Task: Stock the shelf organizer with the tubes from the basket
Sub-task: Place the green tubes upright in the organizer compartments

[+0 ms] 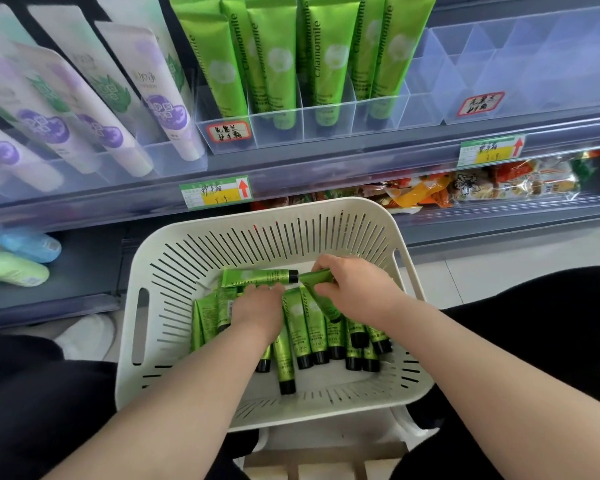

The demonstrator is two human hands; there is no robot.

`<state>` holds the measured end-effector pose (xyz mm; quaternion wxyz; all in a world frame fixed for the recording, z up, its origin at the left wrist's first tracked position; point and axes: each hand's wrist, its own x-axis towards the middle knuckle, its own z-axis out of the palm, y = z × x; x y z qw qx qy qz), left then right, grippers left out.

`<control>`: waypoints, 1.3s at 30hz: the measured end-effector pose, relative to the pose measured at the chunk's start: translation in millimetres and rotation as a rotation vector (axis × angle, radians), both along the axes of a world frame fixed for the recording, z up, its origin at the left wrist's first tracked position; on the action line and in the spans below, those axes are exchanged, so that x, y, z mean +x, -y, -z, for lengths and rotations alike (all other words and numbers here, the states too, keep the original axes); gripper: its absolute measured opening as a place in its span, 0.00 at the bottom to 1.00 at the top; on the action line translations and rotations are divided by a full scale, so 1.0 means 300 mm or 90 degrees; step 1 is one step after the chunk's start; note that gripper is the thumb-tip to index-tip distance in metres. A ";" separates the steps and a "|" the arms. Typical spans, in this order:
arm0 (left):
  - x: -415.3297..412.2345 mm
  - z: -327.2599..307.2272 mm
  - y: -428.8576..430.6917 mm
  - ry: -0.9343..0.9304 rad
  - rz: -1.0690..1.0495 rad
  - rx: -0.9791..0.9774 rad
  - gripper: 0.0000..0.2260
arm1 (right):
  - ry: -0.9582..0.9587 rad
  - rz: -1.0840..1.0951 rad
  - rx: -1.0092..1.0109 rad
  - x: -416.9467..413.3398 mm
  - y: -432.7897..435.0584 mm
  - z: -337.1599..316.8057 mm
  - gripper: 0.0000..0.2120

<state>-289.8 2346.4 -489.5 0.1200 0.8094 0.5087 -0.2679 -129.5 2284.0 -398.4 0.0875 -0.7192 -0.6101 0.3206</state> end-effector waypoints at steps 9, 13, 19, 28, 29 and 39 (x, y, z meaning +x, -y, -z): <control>0.003 0.002 -0.007 -0.042 -0.038 -0.014 0.13 | -0.011 -0.006 -0.015 0.004 0.013 0.025 0.07; 0.014 -0.019 -0.033 0.069 -0.170 -0.108 0.14 | -0.008 -0.006 -0.018 -0.002 0.007 0.033 0.08; 0.045 -0.126 -0.014 0.143 -0.103 -0.084 0.16 | 0.038 0.002 0.067 0.011 -0.009 -0.029 0.12; 0.165 -0.602 0.002 0.471 0.050 0.197 0.09 | 0.175 0.106 0.286 0.148 0.038 -0.331 0.12; 0.197 -0.668 -0.004 0.511 0.046 0.214 0.09 | 0.188 0.127 0.312 0.173 0.043 -0.375 0.11; 0.585 -1.121 -0.127 0.667 0.175 0.415 0.11 | 0.283 0.264 0.513 0.451 -0.011 -0.684 0.11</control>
